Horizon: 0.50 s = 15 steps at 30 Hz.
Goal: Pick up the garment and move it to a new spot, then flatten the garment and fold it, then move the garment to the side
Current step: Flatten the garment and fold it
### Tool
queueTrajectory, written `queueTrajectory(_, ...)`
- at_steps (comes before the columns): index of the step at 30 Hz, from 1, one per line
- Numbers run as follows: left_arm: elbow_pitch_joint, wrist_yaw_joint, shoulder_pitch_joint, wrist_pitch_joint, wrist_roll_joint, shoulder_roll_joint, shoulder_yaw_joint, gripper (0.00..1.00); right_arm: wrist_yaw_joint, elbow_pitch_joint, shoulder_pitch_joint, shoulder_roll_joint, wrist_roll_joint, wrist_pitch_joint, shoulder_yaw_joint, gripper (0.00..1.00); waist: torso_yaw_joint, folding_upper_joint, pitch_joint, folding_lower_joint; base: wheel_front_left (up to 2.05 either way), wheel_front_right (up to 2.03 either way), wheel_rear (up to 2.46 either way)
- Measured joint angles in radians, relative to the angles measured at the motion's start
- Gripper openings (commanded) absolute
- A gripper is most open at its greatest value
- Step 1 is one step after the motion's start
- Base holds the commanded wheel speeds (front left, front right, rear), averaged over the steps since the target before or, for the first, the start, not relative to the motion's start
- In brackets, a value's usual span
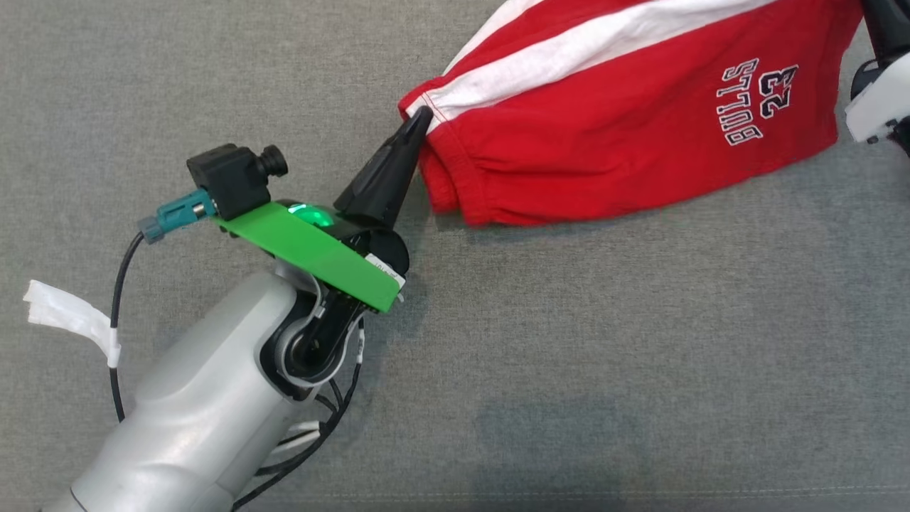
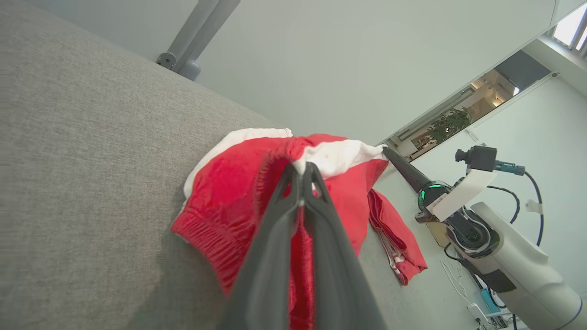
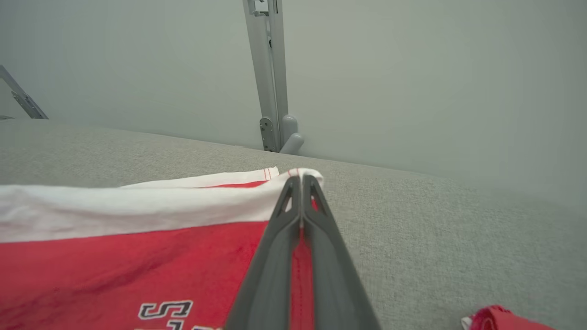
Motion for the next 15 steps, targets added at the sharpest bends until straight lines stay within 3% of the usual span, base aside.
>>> queueTrajectory(15, 0.052, 0.000, -0.083, 0.000, -0.007, -0.013, 0.039, 0.00, 0.000, 0.256, -0.344, 0.077, 0.005, -0.029, 0.209, 0.00, 0.055, 0.0000, 0.142, 0.0002, 0.00, 0.00, 0.00)
